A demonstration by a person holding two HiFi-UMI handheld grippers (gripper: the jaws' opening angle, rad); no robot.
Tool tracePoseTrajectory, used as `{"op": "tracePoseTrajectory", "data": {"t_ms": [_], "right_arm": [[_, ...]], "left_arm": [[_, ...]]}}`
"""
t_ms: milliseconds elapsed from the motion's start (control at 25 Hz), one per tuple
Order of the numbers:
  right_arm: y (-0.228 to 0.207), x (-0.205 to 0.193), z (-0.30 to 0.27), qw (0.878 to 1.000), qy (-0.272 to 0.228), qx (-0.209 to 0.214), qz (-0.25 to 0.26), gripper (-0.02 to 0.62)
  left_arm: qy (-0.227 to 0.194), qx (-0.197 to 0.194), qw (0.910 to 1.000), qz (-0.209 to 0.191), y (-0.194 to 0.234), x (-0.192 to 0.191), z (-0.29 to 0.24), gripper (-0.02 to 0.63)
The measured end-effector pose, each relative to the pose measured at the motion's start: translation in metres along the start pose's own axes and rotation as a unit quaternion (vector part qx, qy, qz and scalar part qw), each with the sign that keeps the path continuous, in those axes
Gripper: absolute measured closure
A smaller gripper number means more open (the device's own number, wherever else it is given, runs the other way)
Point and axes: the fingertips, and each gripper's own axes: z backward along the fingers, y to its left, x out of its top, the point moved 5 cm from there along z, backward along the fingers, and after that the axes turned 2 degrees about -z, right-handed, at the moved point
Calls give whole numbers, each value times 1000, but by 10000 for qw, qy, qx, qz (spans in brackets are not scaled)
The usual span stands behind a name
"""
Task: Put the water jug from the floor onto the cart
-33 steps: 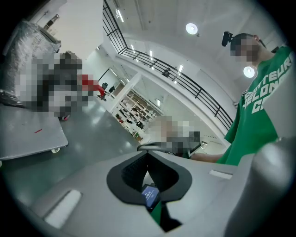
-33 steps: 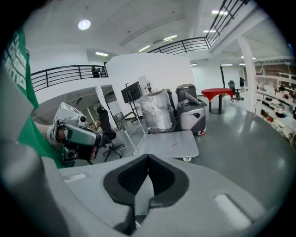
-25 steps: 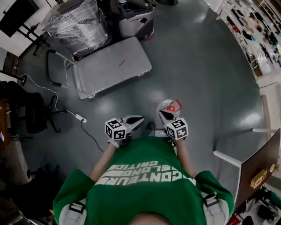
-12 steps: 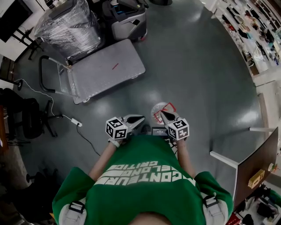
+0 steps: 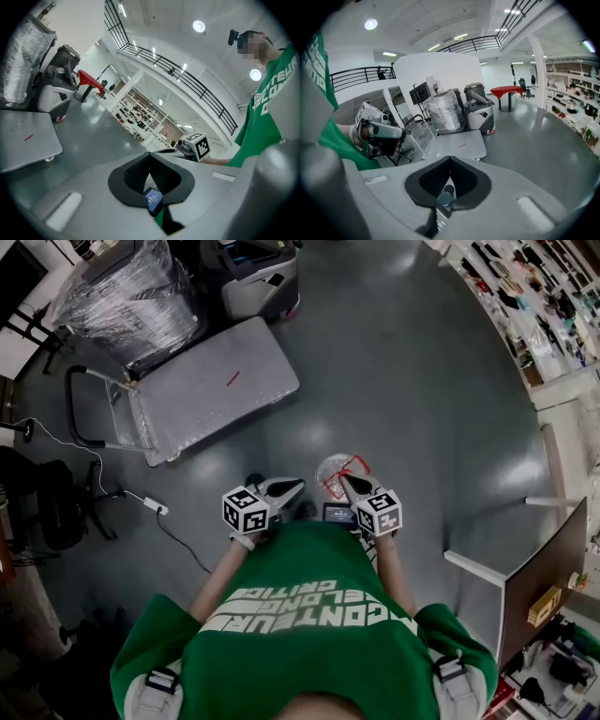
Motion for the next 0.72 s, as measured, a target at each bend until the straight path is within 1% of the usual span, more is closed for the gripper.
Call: {"op": "tracePoseTrajectory", "data": {"t_ms": [160,280,400,520,720], "right_arm": [[1,19,-20,9997,23,-212,-94,601],[8,44,-40,9997,-36,-208,-79,601],[24,69,-68,9998,81,-78,185,601],[39,88,-91,9991,189,5,370,601],[48,100,-115,9986,299,-116,414,601]], "left_arm": [[137,-239,9996,-85,21,20,-1,597],[163,-366,9989,-243,39,45,3,597],[35,-339,9992,-225,63,70,17,597],[-42,-269,9995,-147,87,86,37,597],[36,-234,9997,-76,120,94,62,597]]}}
